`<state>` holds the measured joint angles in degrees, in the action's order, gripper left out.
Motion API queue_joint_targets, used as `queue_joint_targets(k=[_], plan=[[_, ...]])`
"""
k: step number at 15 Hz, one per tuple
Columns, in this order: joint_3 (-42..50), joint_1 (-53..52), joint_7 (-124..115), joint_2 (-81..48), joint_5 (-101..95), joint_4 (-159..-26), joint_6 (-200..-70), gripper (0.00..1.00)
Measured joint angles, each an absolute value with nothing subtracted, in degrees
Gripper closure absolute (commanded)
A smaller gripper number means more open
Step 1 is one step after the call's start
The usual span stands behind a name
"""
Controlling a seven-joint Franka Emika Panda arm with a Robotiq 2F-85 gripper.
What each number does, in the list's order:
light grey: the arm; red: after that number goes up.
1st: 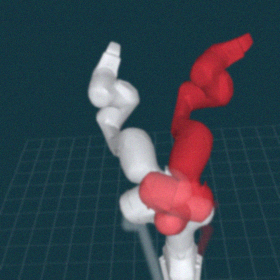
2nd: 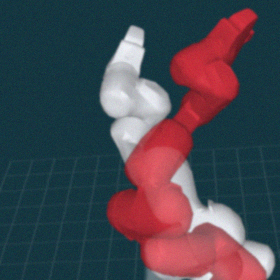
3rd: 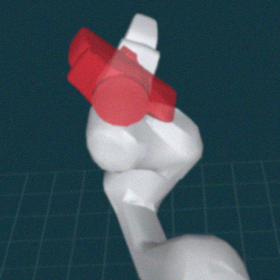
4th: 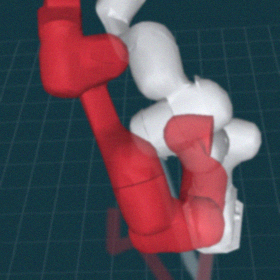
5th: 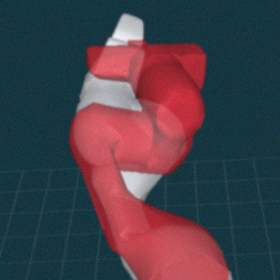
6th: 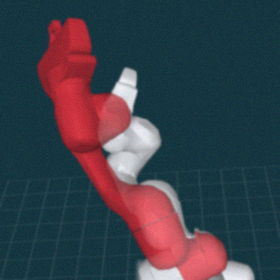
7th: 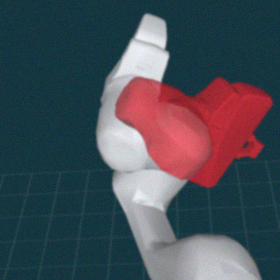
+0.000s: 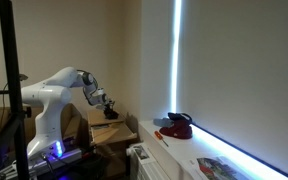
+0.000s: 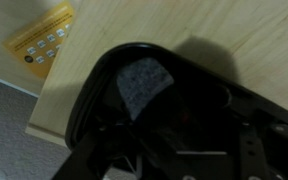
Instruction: Remove the black sock from the black lunchbox
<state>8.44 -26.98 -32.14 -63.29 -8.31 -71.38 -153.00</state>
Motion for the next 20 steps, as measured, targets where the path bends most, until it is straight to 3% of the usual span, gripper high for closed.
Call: queue_joint_targets(k=[5, 15, 20], plan=[[9.1, -27.1, -33.5, -64.9, -8.2, -65.8, -150.1, 0.98], [7.8, -25.5, -34.2, -51.6, -2.5, -64.9, -127.8, 1.0], [4.8, -22.9, -31.6, -45.6, 3.9, -65.3, -127.3, 1.0]])
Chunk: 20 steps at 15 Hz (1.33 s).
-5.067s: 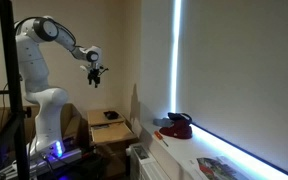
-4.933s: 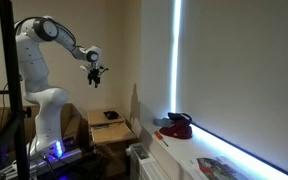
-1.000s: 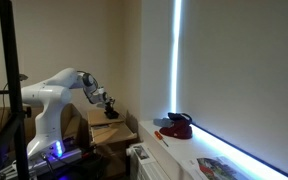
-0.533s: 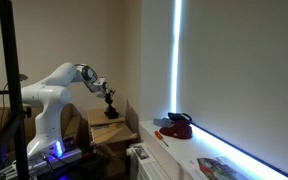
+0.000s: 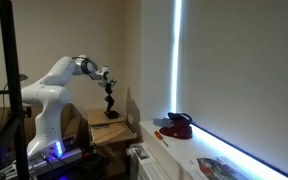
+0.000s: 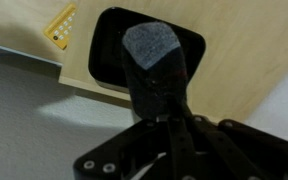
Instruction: Remove the black sock from the black lunchbox
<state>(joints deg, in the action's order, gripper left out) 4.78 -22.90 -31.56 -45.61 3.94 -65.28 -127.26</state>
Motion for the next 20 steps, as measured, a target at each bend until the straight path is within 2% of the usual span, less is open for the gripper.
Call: queue_joint_targets(k=[4, 9, 13, 20], plan=[[0.7, -21.2, -26.9, -37.7, 10.2, -66.2, -125.5, 1.0], [-4.3, -20.1, -22.1, -33.2, 16.4, -69.5, -114.9, 1.0], [-4.6, -22.0, -22.2, -36.5, 14.3, -75.9, -115.2, 1.0], [-5.5, -22.8, -22.4, -49.2, 10.6, -79.4, -127.1, 1.0]])
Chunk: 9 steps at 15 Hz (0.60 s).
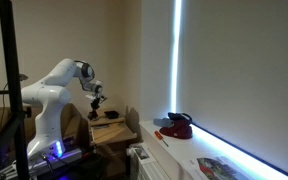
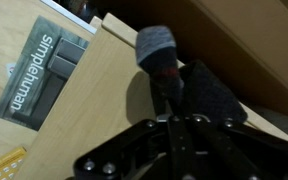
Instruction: Remove the black sock from the black lunchbox
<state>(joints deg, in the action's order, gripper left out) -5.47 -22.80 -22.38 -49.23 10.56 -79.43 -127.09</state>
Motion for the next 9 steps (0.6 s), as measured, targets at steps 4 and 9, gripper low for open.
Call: queue_joint_targets(k=[4, 9], plan=[[-4.2, -23.1, -23.5, -52.4, 6.4, -79.4, -131.0, 0.6], [-0.9, -25.1, -27.0, -52.3, 0.3, -79.1, -137.5, 0.23]])
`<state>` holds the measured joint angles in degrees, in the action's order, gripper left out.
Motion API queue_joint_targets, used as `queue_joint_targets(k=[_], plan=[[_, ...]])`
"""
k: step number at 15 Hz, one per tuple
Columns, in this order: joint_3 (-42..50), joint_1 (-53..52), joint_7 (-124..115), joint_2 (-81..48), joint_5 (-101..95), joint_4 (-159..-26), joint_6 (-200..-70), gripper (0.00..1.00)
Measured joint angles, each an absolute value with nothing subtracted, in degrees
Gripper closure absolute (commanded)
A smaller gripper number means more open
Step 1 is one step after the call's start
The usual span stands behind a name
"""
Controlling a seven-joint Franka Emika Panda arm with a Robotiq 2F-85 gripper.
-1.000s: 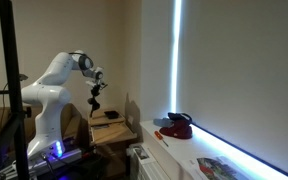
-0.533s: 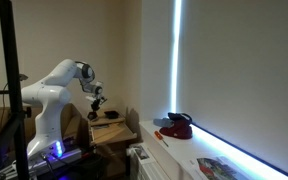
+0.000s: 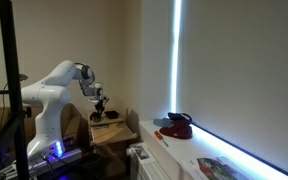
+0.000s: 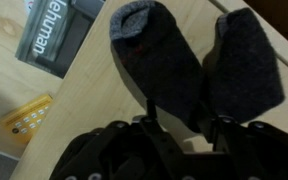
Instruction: Remove the black sock from the black lunchbox
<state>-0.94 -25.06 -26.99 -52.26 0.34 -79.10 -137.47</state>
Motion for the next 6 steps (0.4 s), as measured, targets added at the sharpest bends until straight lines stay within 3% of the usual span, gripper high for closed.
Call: queue_joint_targets(k=[3, 6], plan=[[0.6, -26.3, -29.1, -49.5, -2.0, -79.0, -135.5, 0.02], [1.8, -26.7, -31.1, -44.1, -3.7, -79.3, -130.5, 0.0]])
